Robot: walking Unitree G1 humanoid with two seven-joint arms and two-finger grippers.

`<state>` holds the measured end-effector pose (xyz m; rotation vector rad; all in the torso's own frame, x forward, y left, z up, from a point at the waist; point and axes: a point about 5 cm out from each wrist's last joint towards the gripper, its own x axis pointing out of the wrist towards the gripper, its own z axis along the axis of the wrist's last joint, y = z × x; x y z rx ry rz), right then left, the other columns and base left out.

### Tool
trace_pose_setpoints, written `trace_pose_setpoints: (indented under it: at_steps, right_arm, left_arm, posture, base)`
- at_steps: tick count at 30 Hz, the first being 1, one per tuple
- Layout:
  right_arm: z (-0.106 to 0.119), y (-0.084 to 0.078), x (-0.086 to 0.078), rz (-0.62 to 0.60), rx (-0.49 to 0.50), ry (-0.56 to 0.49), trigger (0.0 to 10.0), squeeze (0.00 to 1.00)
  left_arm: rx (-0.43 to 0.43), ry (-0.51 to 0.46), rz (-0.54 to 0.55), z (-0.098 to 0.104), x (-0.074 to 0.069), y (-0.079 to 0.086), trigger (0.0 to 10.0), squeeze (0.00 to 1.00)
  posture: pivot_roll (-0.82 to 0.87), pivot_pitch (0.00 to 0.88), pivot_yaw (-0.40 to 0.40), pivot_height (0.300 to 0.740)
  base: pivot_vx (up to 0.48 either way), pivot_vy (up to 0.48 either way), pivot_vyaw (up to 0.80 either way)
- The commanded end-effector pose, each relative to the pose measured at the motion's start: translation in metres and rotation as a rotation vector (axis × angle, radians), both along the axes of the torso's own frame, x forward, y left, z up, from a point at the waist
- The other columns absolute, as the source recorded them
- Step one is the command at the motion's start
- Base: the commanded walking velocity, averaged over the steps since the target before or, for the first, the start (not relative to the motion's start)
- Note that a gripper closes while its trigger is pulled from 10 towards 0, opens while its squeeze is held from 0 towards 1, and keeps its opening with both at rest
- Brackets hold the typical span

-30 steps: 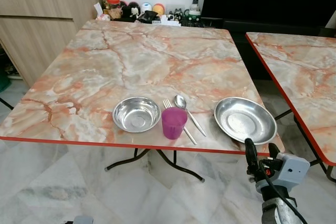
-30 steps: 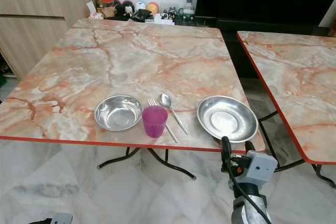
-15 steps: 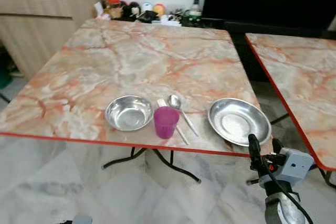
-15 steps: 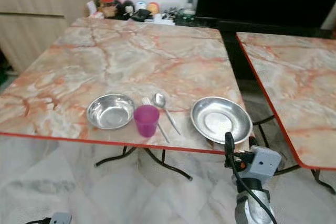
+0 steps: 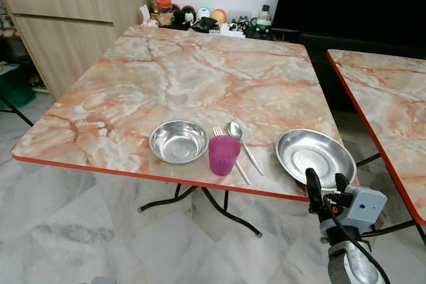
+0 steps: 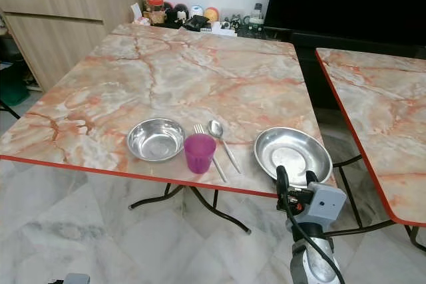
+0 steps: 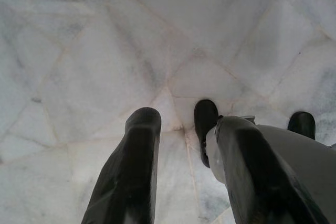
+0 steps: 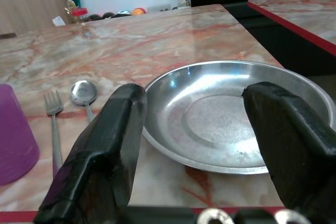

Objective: Setting the table

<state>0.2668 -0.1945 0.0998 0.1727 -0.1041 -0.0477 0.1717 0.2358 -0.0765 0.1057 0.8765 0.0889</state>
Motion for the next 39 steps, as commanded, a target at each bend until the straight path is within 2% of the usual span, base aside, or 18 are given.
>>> trace_pose_setpoints:
  at_steps: [1, 7, 9, 12, 15, 19, 26, 32, 36, 39]
  right_arm:
    - [-0.002, -0.002, 0.002, -0.009, 0.004, 0.008, 10.0, 0.0]
    - [-0.001, -0.001, 0.002, -0.015, 0.009, 0.005, 10.0, 0.0]
    - [-0.001, -0.002, 0.002, -0.018, 0.01, 0.004, 10.0, 0.0]
    - [-0.003, -0.003, 0.002, -0.018, 0.008, 0.009, 10.0, 0.0]
    - [-0.003, -0.003, 0.002, -0.021, 0.01, 0.01, 10.0, 0.0]
    - [-0.003, -0.001, 0.002, -0.02, 0.013, 0.009, 10.0, 0.0]
    - [0.0, -0.007, 0.004, -0.073, 0.03, -0.003, 10.0, 0.0]
    - [0.0, -0.012, 0.004, -0.116, 0.046, 0.0, 10.0, 0.0]
    - [0.0, -0.012, 0.005, -0.118, 0.036, -0.005, 10.0, 0.0]
    - [0.001, -0.01, 0.005, -0.109, 0.02, -0.016, 10.0, 0.0]
  left_arm:
    - [-0.013, 0.01, 0.009, -0.002, -0.003, -0.001, 10.0, 0.0]
    - [0.002, 0.008, -0.002, 0.0, -0.003, 0.005, 10.0, 0.0]
    - [0.02, -0.006, -0.001, 0.002, -0.002, 0.01, 10.0, 0.0]
    - [0.083, -0.071, 0.032, 0.012, 0.001, 0.03, 10.0, 0.0]
    - [0.083, -0.097, 0.036, 0.015, 0.003, 0.034, 10.0, 0.0]
    - [0.024, -0.092, -0.012, 0.014, 0.0, 0.032, 10.0, 0.0]
    - [0.012, -0.063, -0.006, 0.008, -0.011, 0.029, 10.0, 0.0]
    - [-0.018, -0.061, -0.011, 0.005, -0.011, 0.019, 10.0, 0.0]
    - [-0.022, -0.062, -0.015, 0.004, -0.01, 0.017, 10.0, 0.0]
    - [-0.026, -0.062, -0.015, 0.004, -0.01, 0.017, 10.0, 0.0]
  posture:
    - [0.05, 0.086, -0.073, 0.74]
    - [0.05, 0.088, -0.07, 0.74]
    - [0.05, 0.089, -0.069, 0.74]
    - [0.06, 0.094, -0.068, 0.74]
    - [0.06, 0.096, -0.065, 0.74]
    - [0.06, 0.096, -0.065, 0.74]
    - [0.06, 0.098, -0.064, 0.74]
    - [0.06, 0.097, -0.066, 0.74]
    - [0.06, 0.096, -0.065, 0.74]
    - [0.06, 0.097, -0.065, 0.74]
  base:
    - [0.0, 0.0, 0.0]
    - [0.0, 0.0, 0.0]
    - [0.0, 0.0, 0.0]
    - [0.0, 0.0, 0.0]
    - [0.0, 0.0, 0.0]
    - [0.0, 0.0, 0.0]
    - [0.0, 0.0, 0.0]
    - [0.0, 0.0, -0.26]
    - [0.0, 0.0, -0.79]
    - [0.0, 0.0, 0.0]
